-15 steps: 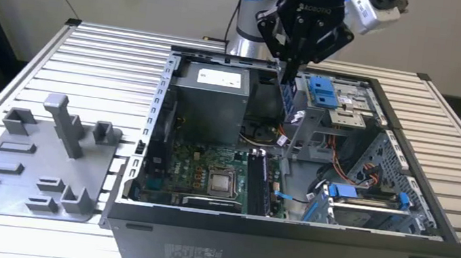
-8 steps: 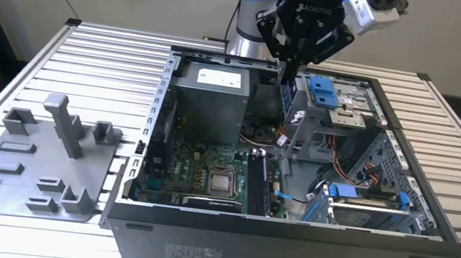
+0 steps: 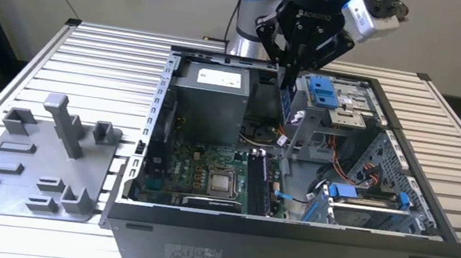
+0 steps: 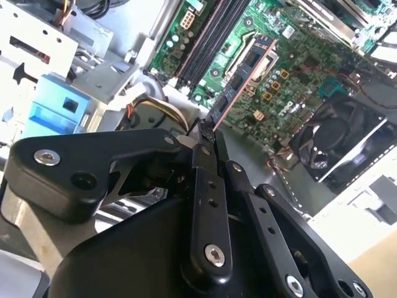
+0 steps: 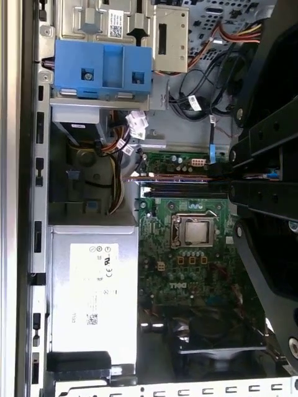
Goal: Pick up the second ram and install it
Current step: 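Insert the second ram into the second slot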
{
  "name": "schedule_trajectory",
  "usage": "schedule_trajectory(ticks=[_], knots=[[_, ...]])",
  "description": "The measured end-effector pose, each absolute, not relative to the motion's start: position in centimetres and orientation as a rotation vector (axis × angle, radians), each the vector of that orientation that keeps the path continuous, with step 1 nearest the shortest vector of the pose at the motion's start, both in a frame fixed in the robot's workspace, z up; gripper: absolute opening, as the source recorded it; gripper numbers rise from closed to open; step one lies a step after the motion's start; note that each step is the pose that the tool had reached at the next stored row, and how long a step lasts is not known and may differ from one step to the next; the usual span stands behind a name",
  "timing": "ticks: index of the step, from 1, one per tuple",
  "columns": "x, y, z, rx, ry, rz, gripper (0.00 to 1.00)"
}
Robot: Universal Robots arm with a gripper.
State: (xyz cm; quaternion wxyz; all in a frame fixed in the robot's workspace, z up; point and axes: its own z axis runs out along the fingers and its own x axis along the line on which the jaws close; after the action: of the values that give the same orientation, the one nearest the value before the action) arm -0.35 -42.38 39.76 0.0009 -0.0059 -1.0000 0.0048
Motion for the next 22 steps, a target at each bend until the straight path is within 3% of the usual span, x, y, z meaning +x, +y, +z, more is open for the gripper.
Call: schedule_trajectory(ticks=[22], knots=[[-0.3, -43.1, 37.6, -0.045, -3.147, 0.043, 0.14]])
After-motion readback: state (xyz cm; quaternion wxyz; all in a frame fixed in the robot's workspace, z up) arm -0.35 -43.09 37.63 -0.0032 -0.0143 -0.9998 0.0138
